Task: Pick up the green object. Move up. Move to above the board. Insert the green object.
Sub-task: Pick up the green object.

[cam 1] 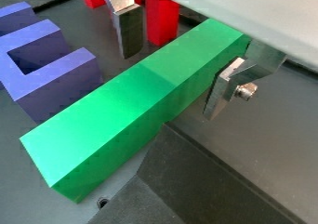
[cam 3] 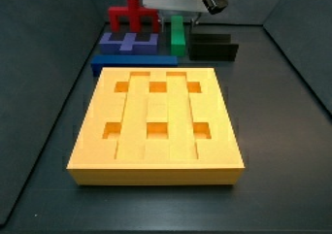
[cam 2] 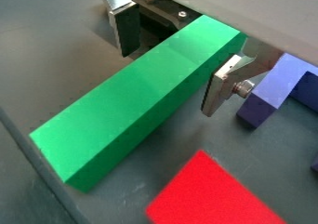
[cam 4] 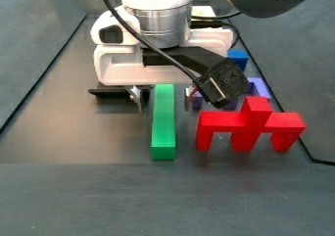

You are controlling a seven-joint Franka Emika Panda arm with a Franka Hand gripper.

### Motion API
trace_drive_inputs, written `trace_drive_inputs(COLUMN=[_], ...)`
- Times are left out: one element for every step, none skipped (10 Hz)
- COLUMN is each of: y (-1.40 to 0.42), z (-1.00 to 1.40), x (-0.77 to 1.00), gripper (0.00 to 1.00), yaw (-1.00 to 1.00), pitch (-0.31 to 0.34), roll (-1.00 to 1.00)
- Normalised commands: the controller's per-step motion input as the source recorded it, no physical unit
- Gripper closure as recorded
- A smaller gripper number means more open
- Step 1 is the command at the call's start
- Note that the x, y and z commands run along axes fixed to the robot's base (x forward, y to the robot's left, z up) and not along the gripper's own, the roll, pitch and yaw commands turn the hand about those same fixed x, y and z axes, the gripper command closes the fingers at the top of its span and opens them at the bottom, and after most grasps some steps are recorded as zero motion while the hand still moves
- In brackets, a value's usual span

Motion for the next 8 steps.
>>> trace_drive_inputs(y=[0.00,0.00,0.00,0.00,0.00,0.00,0.00,0.00], z=[-0.03,0.00,0.00,0.00,0.00,0.00,0.00,0.00], x=[0.00,0.00,0.00,0.00,0.00,0.00,0.00,0.00], gripper=[0.00,0.00,1.00,1.00,1.00,1.00,1.00,1.00], yaw=[0.07,0.00,0.00,0.00,0.00,0.00,0.00,0.00], pitch=[0.000,0.000,0.000,0.000,0.000,0.000,0.000,0.000], roll=[0.00,0.00,0.00,0.00,0.00,0.00,0.00,0.00])
